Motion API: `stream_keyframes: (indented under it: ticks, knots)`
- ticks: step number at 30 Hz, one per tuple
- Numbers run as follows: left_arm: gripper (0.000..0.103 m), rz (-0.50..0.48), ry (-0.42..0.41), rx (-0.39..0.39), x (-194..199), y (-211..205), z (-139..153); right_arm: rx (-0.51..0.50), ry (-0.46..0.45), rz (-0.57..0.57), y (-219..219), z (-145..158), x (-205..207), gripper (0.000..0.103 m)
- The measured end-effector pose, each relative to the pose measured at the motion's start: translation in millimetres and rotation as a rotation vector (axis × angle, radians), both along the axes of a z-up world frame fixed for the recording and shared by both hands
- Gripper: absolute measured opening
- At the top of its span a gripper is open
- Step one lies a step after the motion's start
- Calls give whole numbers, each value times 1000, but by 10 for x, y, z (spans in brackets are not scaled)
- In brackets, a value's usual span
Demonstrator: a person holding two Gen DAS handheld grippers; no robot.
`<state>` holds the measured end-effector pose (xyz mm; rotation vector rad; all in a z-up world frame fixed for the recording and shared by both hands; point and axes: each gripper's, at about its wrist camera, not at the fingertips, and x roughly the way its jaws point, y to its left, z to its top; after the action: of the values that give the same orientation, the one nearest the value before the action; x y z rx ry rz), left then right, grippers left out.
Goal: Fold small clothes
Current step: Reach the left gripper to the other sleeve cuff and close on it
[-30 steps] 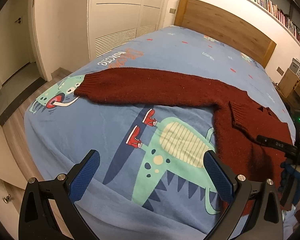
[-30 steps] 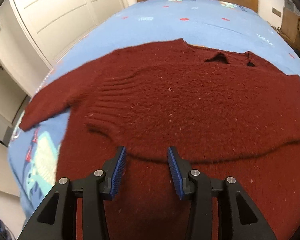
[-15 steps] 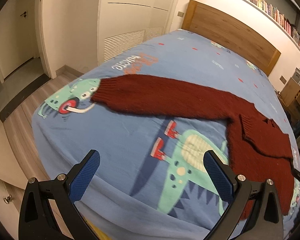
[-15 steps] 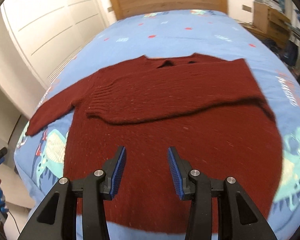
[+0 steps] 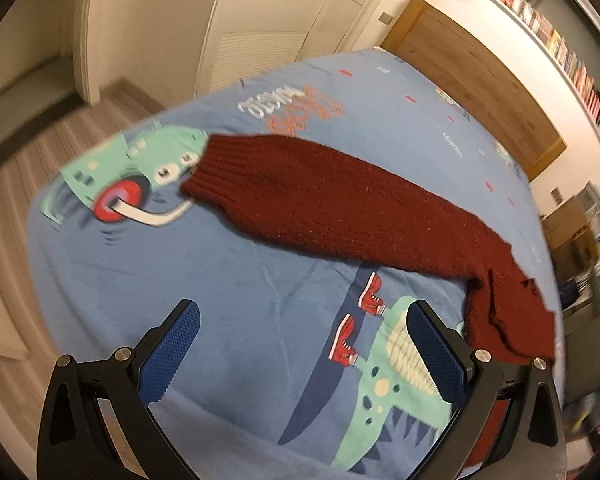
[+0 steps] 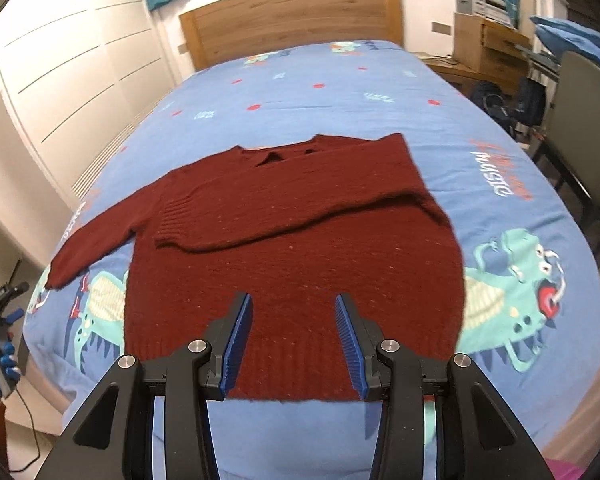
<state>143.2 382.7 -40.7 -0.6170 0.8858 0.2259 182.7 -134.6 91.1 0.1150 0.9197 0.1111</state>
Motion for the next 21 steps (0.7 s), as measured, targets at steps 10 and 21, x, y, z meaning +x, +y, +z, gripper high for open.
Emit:
stream_keyframes:
  ticks: [10,21]
  knots:
    - [94,109,-28,-252,301,560,-467,-38,-7,-100,-318,210,-181,45]
    - [83,178,-79,-398,499,781,-784,-48,21,-141,-398,183,-154,45]
